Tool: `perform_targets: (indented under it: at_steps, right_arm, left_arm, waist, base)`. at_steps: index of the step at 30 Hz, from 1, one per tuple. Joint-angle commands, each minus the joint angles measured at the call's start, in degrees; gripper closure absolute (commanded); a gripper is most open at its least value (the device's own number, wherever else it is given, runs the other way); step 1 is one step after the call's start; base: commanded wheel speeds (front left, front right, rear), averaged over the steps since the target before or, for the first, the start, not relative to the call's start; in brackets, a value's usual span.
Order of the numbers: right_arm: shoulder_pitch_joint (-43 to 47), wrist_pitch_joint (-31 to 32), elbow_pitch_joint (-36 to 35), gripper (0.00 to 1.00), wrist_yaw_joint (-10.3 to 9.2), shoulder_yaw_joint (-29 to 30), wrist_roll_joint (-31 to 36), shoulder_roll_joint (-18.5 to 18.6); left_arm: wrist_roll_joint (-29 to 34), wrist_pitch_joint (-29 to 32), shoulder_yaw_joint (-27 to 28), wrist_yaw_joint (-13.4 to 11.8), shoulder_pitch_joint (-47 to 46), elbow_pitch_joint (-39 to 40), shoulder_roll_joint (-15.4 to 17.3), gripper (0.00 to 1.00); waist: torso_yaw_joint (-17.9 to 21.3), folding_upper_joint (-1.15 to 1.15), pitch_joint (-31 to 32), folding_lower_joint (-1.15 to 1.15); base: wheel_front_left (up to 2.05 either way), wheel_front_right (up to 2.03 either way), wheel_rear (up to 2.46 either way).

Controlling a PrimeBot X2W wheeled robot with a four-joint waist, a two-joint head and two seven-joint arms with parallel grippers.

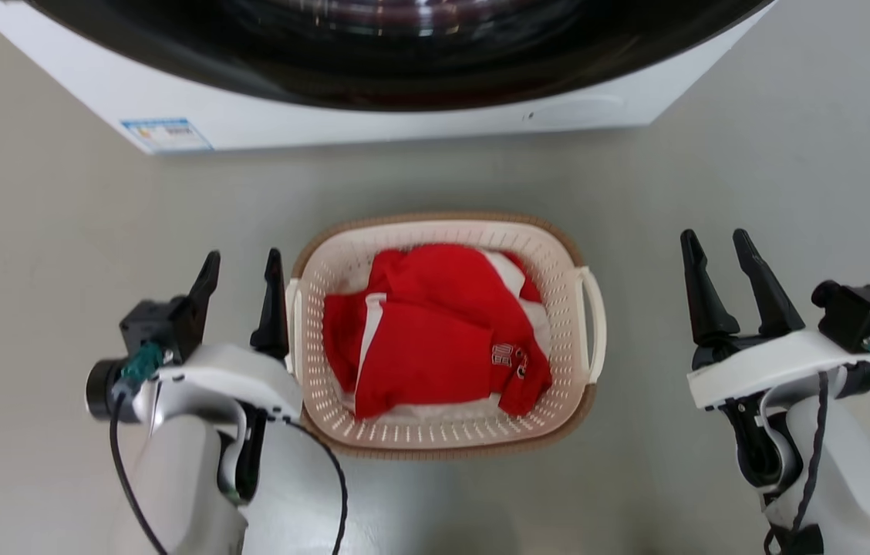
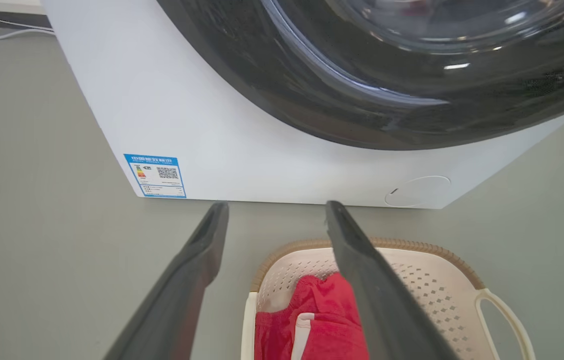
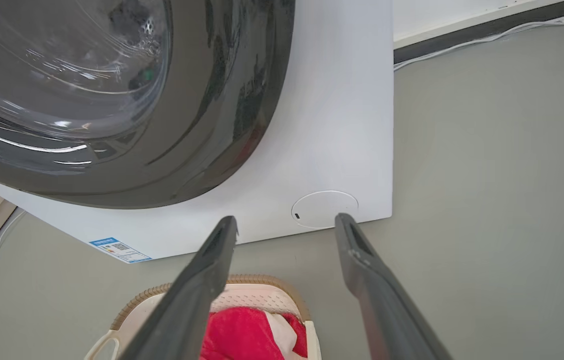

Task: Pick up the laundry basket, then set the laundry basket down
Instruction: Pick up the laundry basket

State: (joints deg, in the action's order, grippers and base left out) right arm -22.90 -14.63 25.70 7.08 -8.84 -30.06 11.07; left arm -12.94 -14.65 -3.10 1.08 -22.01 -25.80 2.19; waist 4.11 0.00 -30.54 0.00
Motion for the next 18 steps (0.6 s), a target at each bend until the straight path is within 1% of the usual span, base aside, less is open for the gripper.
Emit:
perform_targets:
  at_steps: [1,3,8,14,18]
  right_arm:
    - [-0.3,-0.4,-0.2,0.00,0.41,-1.5,-0.4,0.6]
    - [-1.2,-0.4,0.9,0.00,0.41,-2.1,-0.6,1.0]
    - [-3.8,-0.4,3.7,0.00,0.41,-3.5,-1.0,1.5]
    - [-6.6,-0.4,7.3,0.00,0.41,-5.2,-2.3,1.2]
    - [-7.8,-0.4,9.8,0.00,0.41,-7.0,-2.9,1.1]
  left_arm:
    - [-0.1,-0.3,1.5,0.6,-1.7,0.1,0.7,0.00]
    - [-0.8,-0.3,1.4,1.2,-3.5,-2.1,0.7,0.00]
    - [-1.1,-0.3,0.8,1.5,-7.5,-6.6,0.7,0.00]
    - [-0.9,-0.3,1.0,2.1,-10.5,-11.0,0.7,0.00]
    - [-0.7,-0.3,1.0,2.4,-11.8,-14.6,0.7,0.00]
  waist:
    - [-0.6,0.00,-2.4,0.00]
    - [-1.0,0.00,-4.2,0.00]
    - [-1.6,0.00,-8.7,0.00]
    - [-1.3,0.00,-13.3,0.00]
    - [-1.1,0.00,-15.4,0.00]
  base:
    - [0.00,0.00,0.00]
    - [0.00,0.00,0.00]
    - [0.00,0.00,0.00]
    - [0.00,0.00,0.00]
    - [0.00,0.00,0.00]
